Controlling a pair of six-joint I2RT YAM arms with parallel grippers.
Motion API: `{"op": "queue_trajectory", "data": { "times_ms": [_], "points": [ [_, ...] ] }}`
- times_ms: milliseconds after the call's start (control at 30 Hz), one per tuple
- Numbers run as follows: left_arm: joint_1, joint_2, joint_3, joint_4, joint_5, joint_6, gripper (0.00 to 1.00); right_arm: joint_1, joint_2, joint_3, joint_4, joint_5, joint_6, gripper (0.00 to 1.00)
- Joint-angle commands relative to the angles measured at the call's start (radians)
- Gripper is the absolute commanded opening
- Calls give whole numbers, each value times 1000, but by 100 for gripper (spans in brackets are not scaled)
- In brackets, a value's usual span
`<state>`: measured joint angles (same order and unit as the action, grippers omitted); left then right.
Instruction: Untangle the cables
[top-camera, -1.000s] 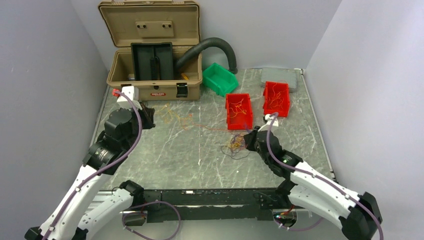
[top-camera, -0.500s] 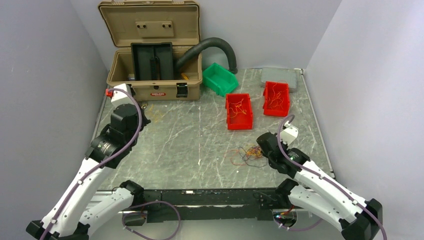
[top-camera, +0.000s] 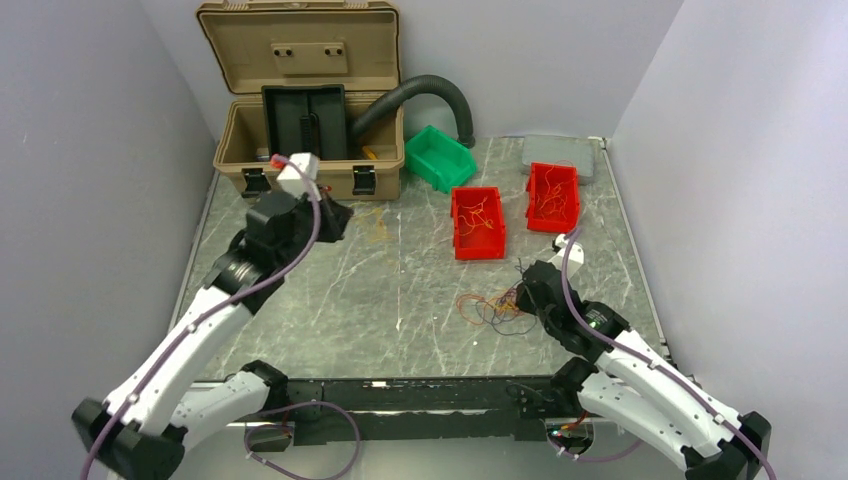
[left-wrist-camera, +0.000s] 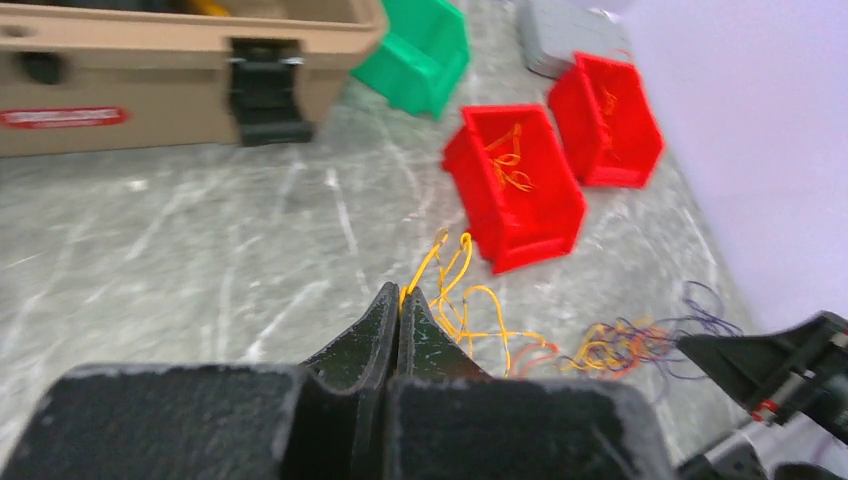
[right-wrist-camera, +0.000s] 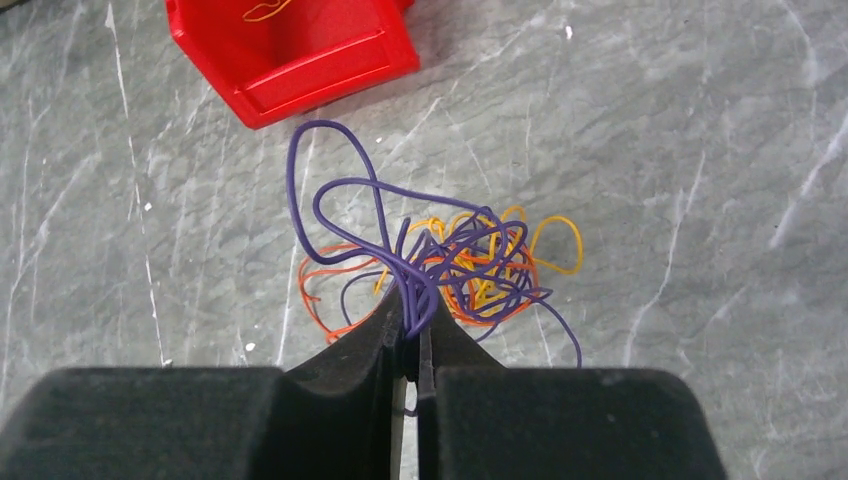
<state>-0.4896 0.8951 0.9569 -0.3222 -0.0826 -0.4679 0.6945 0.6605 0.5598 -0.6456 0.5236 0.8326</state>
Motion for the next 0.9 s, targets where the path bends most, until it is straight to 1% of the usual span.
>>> {"op": "queue_trajectory", "data": {
  "times_ms": [0, 33, 133, 167, 200, 267, 333, 500, 633, 867],
  "points": [
    [-36, 146, 86, 141, 243, -32, 0, -1, 20, 0, 73, -45, -69, 12],
    [-52, 176, 100, 161, 252, -37, 0, -1, 28, 3, 71, -46, -69, 22],
    [-106, 267, 150, 206, 257, -38, 0, -1, 46, 8, 78, -60, -78, 66],
    [-123, 303, 171, 216, 259, -36, 0, -1, 47, 6, 80, -63, -81, 72],
    [-137, 338, 197, 222, 262, -32, 0, 0, 45, 4, 84, -65, -87, 76],
    [-160, 426, 251, 233, 277, -32, 0, -1, 35, 0, 94, -66, -94, 80],
    [-175, 502, 307, 246, 298, -37, 0, 0, 18, -2, 96, -53, -98, 80],
    [-196, 676, 471, 267, 354, -62, 0, -1, -26, 12, 38, 50, -61, 81],
    [-202, 800, 578, 270, 344, -61, 0, -1, -49, 42, -3, 123, -58, 81],
    [-201, 1030, 813, 192, 312, -9, 0, -1, -119, 64, -7, 155, -91, 81]
  ]
}}
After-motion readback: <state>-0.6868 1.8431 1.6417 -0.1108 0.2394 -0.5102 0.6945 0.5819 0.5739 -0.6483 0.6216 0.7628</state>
